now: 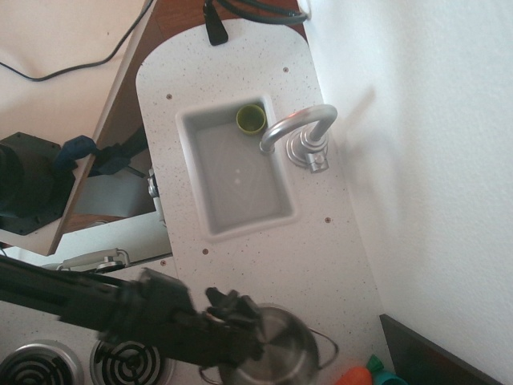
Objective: Pick up pot
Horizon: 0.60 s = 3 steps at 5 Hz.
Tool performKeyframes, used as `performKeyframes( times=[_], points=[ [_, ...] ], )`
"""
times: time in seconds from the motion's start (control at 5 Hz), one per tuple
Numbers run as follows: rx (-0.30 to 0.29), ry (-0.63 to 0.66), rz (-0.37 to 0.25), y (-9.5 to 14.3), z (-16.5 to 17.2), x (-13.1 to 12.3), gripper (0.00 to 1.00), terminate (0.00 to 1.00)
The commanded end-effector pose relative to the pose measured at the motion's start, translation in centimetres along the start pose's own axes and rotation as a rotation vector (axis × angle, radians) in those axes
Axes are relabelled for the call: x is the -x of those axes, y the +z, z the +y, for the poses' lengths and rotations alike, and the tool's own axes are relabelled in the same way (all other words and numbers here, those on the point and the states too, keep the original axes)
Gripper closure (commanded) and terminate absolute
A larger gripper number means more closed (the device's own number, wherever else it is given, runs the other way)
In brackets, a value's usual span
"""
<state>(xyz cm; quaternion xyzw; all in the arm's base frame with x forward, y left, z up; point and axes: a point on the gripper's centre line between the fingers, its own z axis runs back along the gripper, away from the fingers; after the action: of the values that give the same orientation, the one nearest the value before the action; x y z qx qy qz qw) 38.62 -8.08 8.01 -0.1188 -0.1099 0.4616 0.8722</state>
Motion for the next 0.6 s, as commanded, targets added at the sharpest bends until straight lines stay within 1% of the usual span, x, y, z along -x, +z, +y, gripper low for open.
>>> performKeyframes(
  times=[0.0,0.2,0.4],
  points=[
    [0.251,-0.035,-0.134,8.83,-1.37,0.36,1.00,0.00],
    [0.248,-0.026,-0.140,9.21,-1.03,0.55,1.00,0.00],
    [0.214,-0.025,-0.127,8.87,-0.97,0.87,1.00,0.00]
  ],
)
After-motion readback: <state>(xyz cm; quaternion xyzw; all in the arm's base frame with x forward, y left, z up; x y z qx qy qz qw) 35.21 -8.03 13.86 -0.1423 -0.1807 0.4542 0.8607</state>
